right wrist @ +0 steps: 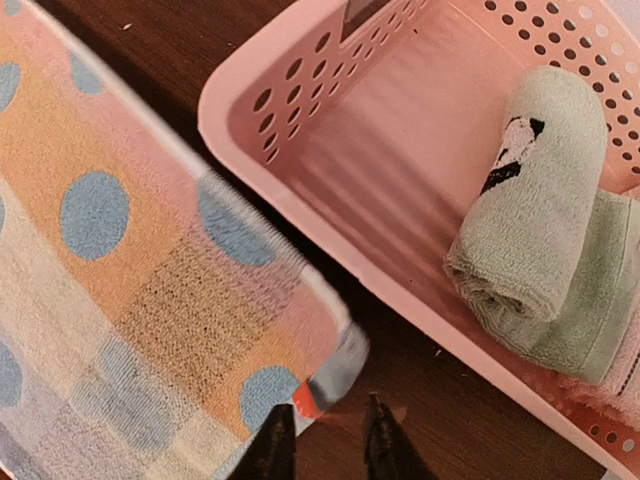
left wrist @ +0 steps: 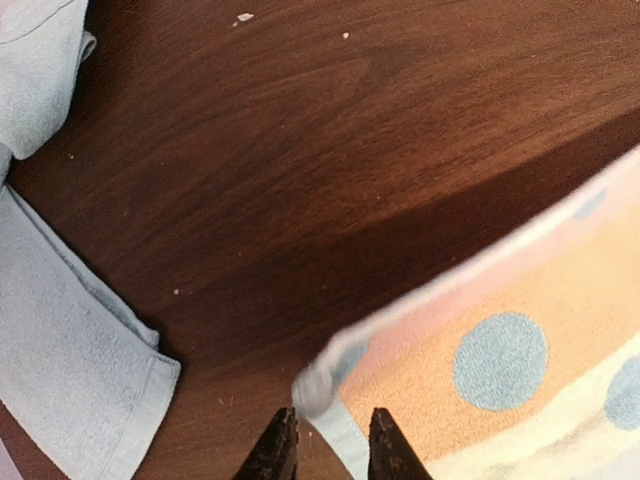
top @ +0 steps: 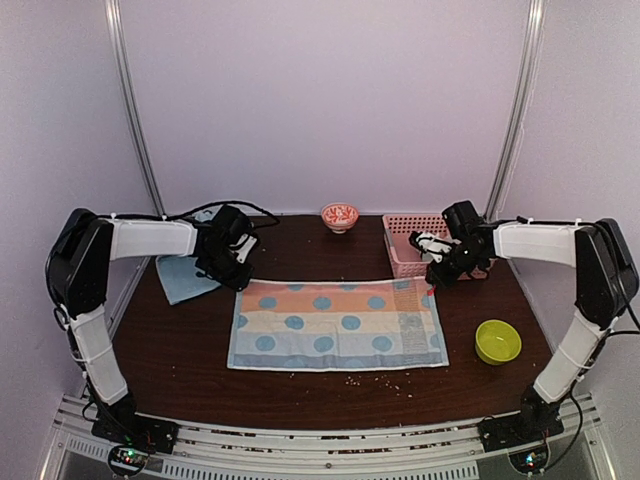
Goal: Roll the towels
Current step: Flatten out the towel at the center of the board.
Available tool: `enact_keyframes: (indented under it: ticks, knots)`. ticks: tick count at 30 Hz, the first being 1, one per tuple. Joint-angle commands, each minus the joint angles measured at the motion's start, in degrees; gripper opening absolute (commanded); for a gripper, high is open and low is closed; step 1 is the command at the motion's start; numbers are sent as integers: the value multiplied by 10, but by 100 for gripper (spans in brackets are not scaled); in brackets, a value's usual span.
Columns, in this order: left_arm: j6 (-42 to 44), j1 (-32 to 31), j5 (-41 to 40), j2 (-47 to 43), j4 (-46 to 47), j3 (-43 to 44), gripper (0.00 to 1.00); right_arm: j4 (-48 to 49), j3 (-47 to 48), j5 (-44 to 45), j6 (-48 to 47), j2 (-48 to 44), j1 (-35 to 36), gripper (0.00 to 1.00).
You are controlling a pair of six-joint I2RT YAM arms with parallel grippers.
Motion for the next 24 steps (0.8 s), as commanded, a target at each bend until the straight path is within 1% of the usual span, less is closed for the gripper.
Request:
enact_keyframes:
  ticks: [1,3,4,5,7,8,9,11,12,14,19,22,24]
  knots:
    - [-20,-8,8,-82,-46,7,26,-43,7,-7,18,-81,-6,34]
    - [-34,-24,10,-113,-67,-13,27,-58,-7,-18,12,-116,-5,38]
    - [-44,-36,15,-127,-76,-25,27,-67,-16,-24,-2,-135,-1,39]
    - [-53,-46,23,-138,-83,-40,26,-79,-27,-33,-19,-146,3,37]
    - [-81,-65,43,-155,-90,-77,23,-106,-57,-54,-64,-164,19,31]
    - [-92,-75,57,-160,-91,-93,19,-112,-77,-50,-79,-169,31,27]
    - [-104,-84,67,-163,-91,-111,14,-113,-101,-37,-88,-173,45,21]
    - [-130,-99,73,-162,-92,-140,5,-121,-125,-24,-107,-166,64,12]
    - [-140,-106,75,-160,-90,-154,1,-123,-133,-20,-112,-161,71,9]
    - [-153,-120,78,-154,-87,-177,0,-126,-147,-17,-124,-149,79,7]
    - [-174,-143,96,-136,-72,-222,0,-123,-174,10,-152,-130,102,6]
    - [-187,-148,86,-123,-72,-242,0,-122,-196,47,-174,-116,115,5]
    - [-200,-151,77,-123,-71,-256,0,-120,-208,56,-180,-112,125,5]
